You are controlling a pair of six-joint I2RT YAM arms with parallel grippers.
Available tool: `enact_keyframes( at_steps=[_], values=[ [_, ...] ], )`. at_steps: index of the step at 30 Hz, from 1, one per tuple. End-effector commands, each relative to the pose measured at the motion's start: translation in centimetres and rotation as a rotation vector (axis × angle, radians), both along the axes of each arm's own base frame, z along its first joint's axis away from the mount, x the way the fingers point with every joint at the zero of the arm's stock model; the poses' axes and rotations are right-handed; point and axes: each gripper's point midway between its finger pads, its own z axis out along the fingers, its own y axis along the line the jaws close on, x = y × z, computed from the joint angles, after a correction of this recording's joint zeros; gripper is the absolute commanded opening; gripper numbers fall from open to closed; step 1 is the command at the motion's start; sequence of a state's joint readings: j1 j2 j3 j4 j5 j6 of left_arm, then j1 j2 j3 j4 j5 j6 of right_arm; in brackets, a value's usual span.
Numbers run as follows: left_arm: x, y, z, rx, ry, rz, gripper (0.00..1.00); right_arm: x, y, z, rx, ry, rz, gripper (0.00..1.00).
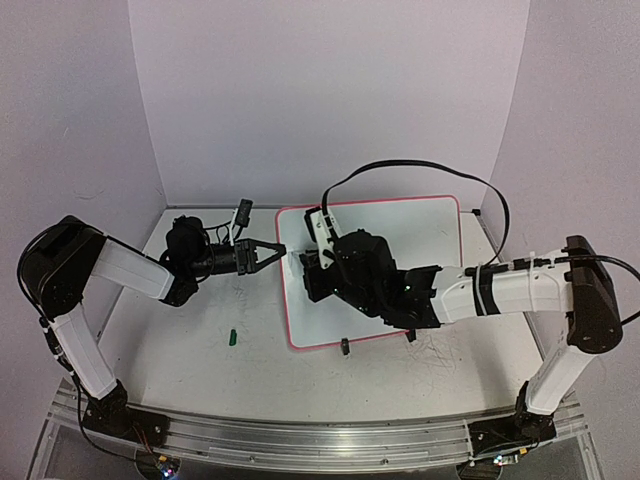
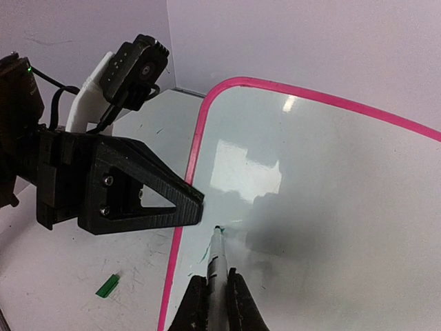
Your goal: Write a sentence on the whiteboard
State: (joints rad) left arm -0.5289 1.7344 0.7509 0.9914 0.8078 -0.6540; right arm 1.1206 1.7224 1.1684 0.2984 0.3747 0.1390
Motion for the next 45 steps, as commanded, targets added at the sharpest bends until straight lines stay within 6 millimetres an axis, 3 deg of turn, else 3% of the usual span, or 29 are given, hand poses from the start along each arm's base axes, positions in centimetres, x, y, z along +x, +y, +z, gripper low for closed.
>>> enact_keyframes(
  at_steps=[1, 21, 45],
  values=[
    [-0.5, 0.0, 2.6, -0.040, -0.030, -0.024, 0.00, 0.7, 0.4, 0.9, 0.017, -0.014, -0.026, 0.00],
    [-0.5, 0.1, 2.8, -0.043, -0.033, -0.022, 0.00, -0.2, -0.6, -1.9, -0.015, 0.050, -0.030, 0.00],
    [-0.8, 0.2, 3.2, -0.047, -0.040, -0.023, 0.00, -1.8, -0.1, -4.7, -0.039, 0.111, -0.019, 0.00]
  ],
)
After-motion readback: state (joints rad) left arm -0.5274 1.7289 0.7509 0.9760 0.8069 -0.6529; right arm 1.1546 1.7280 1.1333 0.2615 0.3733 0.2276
